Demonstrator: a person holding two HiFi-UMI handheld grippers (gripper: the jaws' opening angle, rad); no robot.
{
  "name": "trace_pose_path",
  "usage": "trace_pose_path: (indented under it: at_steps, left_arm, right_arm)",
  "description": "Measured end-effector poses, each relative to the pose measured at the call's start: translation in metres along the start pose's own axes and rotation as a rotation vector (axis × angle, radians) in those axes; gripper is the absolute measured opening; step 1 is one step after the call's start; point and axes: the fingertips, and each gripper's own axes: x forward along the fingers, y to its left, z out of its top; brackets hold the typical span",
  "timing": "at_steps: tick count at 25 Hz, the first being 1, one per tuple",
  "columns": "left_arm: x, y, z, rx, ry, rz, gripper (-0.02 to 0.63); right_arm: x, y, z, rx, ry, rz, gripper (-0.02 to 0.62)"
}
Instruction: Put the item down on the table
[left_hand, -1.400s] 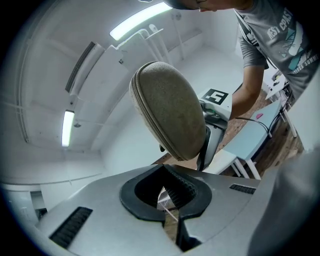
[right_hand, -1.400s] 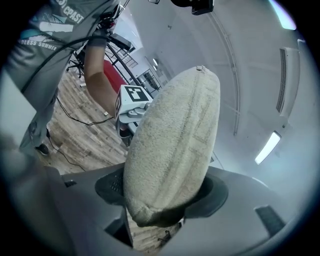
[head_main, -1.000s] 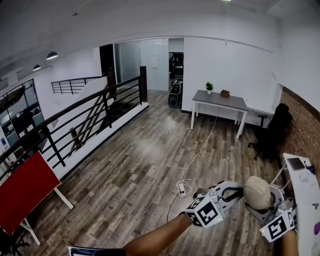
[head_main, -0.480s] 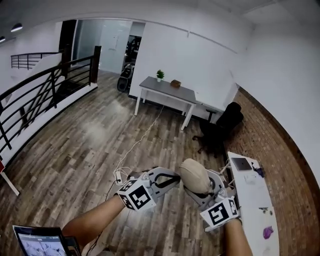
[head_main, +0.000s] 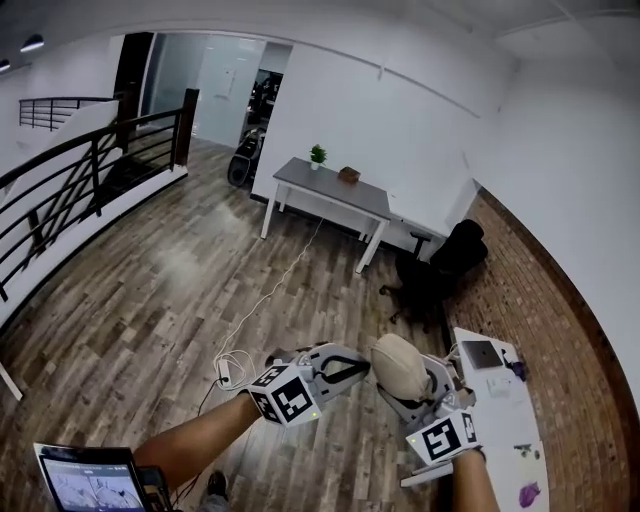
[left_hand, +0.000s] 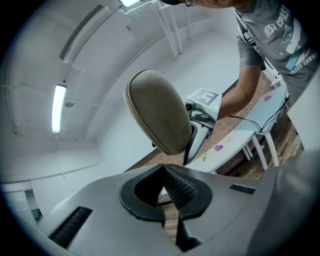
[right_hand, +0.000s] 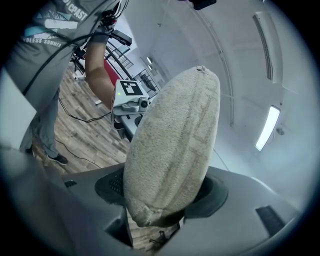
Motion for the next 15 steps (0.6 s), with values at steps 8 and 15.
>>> trace_pose_path:
  at_steps: [8, 15]
  left_arm:
    - [0.029, 0.126, -0.053, 0.022, -0.042, -0.028, -0.003]
    - [0.067, 0.184, -0.119, 0.021, -0.006, -0.044, -0.003]
  right_arm:
    - [0.100, -0.098, -0.025, -0.058, 0.026, -0.045, 0.265]
    - [0.182, -0.129, -0.072, -0.023, 0.044, -0.042, 0.265]
